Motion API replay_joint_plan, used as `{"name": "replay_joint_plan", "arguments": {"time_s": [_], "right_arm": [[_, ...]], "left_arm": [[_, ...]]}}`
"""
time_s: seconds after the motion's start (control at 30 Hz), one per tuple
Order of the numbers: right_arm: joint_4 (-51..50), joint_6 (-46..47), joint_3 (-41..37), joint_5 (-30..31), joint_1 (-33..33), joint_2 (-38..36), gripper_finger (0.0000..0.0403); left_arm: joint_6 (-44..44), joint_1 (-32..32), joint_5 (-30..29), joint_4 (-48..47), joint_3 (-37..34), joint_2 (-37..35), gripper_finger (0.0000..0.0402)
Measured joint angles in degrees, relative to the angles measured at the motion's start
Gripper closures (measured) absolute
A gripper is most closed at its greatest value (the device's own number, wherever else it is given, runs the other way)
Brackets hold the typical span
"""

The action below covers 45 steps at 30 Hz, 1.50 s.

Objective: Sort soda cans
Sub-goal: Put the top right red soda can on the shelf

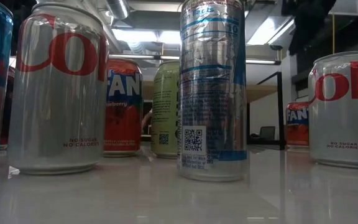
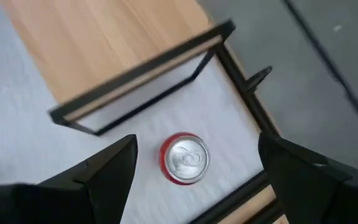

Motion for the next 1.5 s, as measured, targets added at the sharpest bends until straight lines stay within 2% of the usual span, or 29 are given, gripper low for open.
{"name": "replay_joint_plan", "arguments": {"time_s": [0.13, 0.23, 0.4, 0.6, 0.7, 0.8, 1.1, 1.3, 1.5], "right_arm": [[-1.7, -5.9, 0.0, -7.0, -7.3, 4.6, 0.0079], [-2.8, -7.4, 0.0, -8.9, -10.6, 8.1, 0.0079], [-4.7, -8.0, -0.1, -9.0, -11.2, 13.5, 0.0079], [-5.2, -10.4, -0.1, -9.1, -11.1, 16.1, 0.0079], [-4.2, -10.0, -1.7, -9.0, -11.1, 15.5, 0.0079], [-2.0, -9.4, -6.6, -7.7, -11.1, 14.2, 0.0079], [12.5, -10.0, -21.9, -6.6, -11.1, 8.8, 0.0079], [18.5, -9.9, -26.8, -5.2, -11.1, 7.8, 0.0079], [21.3, -9.9, -27.3, -6.8, -11.1, 8.0, 0.0079]], "left_arm": [[0.0, 0.0, 0.0, 0.0, 0.0, 0.0, 0.0401], [0.0, 0.0, 0.0, 0.0, 0.0, 0.0, 0.0401], [-0.1, 0.0, 0.0, 0.0, 0.0, 0.0, 0.0401], [-0.1, 0.0, 0.0, -0.1, 0.0, 0.0, 0.0401], [-0.2, 0.0, 0.0, -0.2, 0.0, 0.0, 0.0401], [-0.2, 0.0, 0.0, -0.3, 0.0, 0.0, 0.0401], [-0.2, 0.0, 0.0, -0.3, 0.0, 0.0, 0.0401], [-0.2, 0.0, 0.0, -0.3, 0.0, 0.0, 0.0401], [-0.1, 0.0, 0.0, -0.3, 0.0, 0.0, 0.0401]]}}
